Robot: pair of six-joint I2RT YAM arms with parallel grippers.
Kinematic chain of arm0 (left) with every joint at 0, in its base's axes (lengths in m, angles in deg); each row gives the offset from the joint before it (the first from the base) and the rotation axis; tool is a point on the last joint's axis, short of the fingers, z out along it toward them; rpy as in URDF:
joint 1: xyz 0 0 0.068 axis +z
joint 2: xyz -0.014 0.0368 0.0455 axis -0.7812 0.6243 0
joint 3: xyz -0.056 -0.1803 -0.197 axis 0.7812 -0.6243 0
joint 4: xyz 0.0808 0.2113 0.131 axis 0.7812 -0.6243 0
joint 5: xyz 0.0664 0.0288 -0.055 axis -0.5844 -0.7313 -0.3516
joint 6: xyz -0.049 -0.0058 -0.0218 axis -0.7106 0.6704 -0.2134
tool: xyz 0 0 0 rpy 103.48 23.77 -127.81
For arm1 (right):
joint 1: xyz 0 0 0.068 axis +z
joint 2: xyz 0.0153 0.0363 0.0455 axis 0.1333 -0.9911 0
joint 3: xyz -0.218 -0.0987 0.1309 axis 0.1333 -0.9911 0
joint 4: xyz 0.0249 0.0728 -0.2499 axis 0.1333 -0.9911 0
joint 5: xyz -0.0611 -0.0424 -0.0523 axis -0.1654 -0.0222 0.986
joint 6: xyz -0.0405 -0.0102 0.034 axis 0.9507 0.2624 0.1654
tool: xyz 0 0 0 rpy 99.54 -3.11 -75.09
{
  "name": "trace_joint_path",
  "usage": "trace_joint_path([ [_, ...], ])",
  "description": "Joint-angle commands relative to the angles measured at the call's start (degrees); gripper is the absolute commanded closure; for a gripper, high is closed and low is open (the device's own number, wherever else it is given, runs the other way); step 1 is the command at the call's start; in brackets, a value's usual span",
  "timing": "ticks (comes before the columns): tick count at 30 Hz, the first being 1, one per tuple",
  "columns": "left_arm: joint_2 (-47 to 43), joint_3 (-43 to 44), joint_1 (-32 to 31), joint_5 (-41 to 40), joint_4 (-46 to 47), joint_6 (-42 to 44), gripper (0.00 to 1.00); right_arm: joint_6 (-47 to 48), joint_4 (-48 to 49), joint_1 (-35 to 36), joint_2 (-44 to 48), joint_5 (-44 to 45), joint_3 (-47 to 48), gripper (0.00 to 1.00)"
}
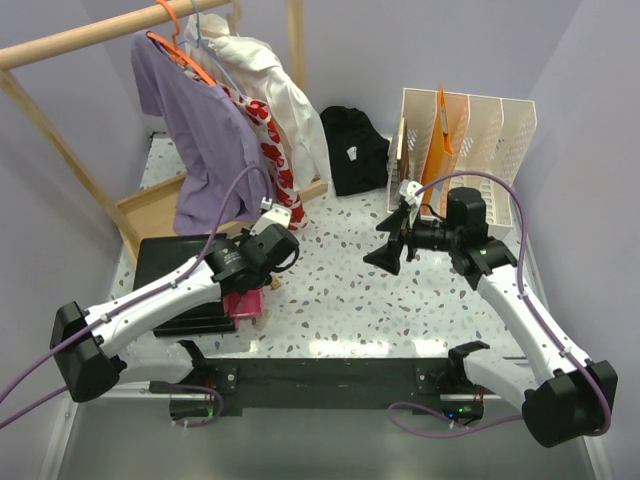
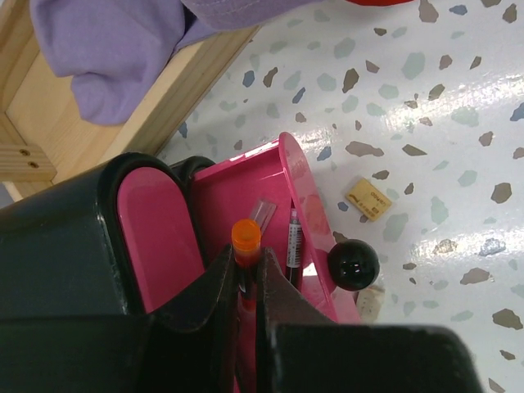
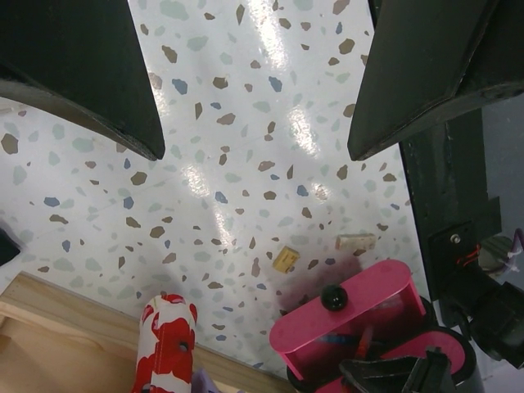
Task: Organize the desk
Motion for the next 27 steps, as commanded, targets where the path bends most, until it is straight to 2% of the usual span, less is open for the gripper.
trace_joint_path([
  [1, 1.12, 1.11, 0.6, -1.9, -1.07, 1.45, 0.9, 1.19, 0.56, -0.19, -0.02, 0.21, -0.17, 0.01],
  [4, 2.0, 1.99, 0.86, -1.81, -2.47, 0.92, 0.77, 1.28, 0.56, -0.28, 0.07, 0.12, -0.17, 0.01],
  [5, 2.44, 2.26, 0.95, -1.98, -2.83, 0.57, 0.65, 1.28, 0.48, -0.28, 0.07, 0.12, -0.17, 0.01],
  [7, 2.79, 3.04, 0.95, -2.68, -4.23, -0.39, 0.5, 1.19, 0.48, -0.28, 0.16, 0.03, -0.17, 0.01],
  [8, 3.06, 3.4, 1.04, -2.95, -4.58, -0.74, 0.4, 1.27, 0.48, -0.19, 0.16, 0.03, -0.08, 0.01],
  [11, 2.97, 4.45, 1.04, -2.69, -5.12, -1.19, 0.34, 1.27, 0.48, -0.36, 0.16, 0.03, -0.08, 0.01],
  [18, -0.1, 7.35, 0.95, 2.75, -1.87, 0.65, 0.34, 1.28, 0.39, -0.45, 0.34, 0.03, -0.17, 0.01],
  [23, -4.67, 5.08, 2.61, 8.73, 7.79, 3.29, 0.35, 1.28, 0.48, -0.72, 0.16, -0.23, -0.17, 0.01],
  [24, -5.11, 4.37, 3.66, 9.61, 9.63, 4.08, 0.38, 1.28, 0.48, -0.72, 0.16, -0.23, -0.17, 0.01],
  [26, -5.47, 2.97, 7.43, 13.21, 14.38, 4.7, 0.54, 1.28, 0.39, -0.72, 0.16, -0.15, -0.17, 0.01],
  [27, -5.47, 2.44, 8.5, 14.87, 17.09, 5.22, 0.58, 1.36, 0.3, -0.8, 0.25, -0.15, -0.17, 0.01],
])
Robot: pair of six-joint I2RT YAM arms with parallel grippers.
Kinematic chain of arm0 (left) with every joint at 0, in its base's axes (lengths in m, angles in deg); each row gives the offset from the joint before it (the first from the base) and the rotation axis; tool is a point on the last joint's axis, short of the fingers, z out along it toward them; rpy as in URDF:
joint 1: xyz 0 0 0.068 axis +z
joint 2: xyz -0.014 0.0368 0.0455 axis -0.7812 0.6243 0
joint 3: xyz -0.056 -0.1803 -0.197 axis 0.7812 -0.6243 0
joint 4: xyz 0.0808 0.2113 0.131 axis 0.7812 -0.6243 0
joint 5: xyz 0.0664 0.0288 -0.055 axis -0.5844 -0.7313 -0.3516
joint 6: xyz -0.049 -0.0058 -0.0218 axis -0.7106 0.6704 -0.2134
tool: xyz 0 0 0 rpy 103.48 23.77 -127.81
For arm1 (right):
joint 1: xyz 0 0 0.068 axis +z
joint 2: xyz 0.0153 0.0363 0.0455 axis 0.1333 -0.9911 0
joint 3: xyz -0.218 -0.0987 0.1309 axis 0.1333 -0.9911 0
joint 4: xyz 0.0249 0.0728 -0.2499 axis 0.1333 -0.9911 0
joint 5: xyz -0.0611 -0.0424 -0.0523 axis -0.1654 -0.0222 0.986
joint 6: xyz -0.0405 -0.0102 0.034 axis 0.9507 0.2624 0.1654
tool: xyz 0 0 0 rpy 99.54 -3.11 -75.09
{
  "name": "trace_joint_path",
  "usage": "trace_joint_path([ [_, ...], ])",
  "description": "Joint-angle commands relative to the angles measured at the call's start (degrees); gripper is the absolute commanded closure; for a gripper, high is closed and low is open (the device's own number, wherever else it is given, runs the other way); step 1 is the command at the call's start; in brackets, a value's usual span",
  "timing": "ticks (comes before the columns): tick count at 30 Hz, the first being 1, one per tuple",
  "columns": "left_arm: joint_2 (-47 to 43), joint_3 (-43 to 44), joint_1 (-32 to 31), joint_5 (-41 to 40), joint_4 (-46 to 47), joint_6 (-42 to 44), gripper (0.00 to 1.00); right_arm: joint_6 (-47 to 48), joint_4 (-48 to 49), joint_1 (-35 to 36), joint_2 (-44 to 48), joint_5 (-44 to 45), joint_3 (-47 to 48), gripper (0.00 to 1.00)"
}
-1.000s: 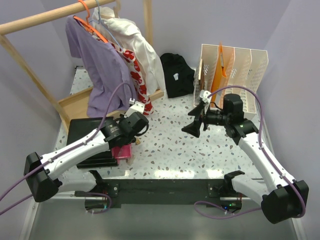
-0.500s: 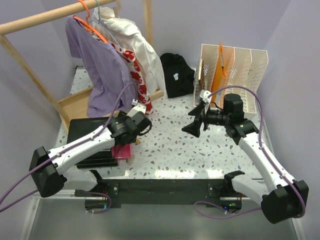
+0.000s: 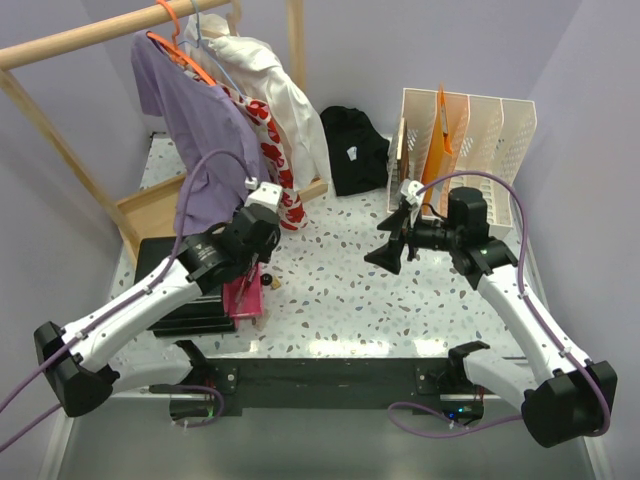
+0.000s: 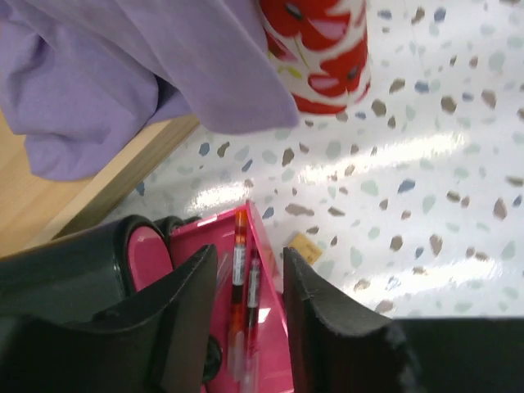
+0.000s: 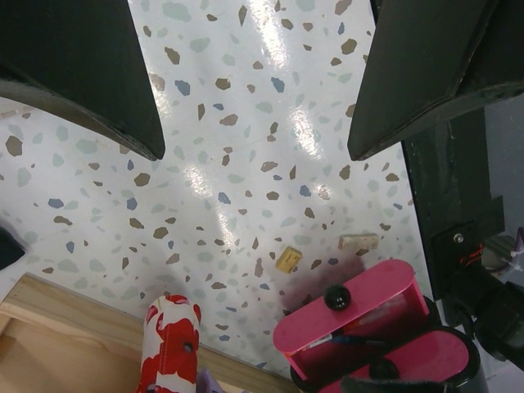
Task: Organize the desk
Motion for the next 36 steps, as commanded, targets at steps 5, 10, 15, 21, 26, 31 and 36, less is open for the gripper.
trace_joint_path([
  [5, 2.44, -1.24, 9.46, 9.81, 16.42, 4.38, 0.73, 1.19, 0.41, -0.7, 0.42, -0.3, -0.17, 0.01],
  [10, 7.7, -0.53, 13.68, 14.2, 19.58, 6.05, 0.78, 1.19, 0.23, -0.7, 0.42, -0.3, -0.08, 0.01],
  [15, 10.97, -1.49, 15.88, 15.09, 20.03, 6.58, 0.79, 1.19, 0.23, -0.87, 0.43, -0.47, -0.08, 0.01],
  [21, 12.55, -3.95, 16.59, 15.09, 18.36, 6.41, 0.79, 1.19, 0.23, -0.96, 0.25, -0.65, 0.01, 0.01],
  [26, 10.8, -6.94, 16.68, 16.84, 17.22, 5.09, 0.78, 1.19, 0.15, -0.96, 0.25, -0.56, 0.01, 0.01],
  [31, 9.3, -10.2, 16.68, 16.76, 15.98, 3.86, 0.78, 1.19, 0.23, -0.96, 0.25, -0.65, 0.01, 0.01],
  [36, 7.02, -10.03, 16.68, 14.21, 15.11, 3.24, 0.76, 1.19, 0.23, -1.14, 0.16, -0.65, 0.01, 0.01],
])
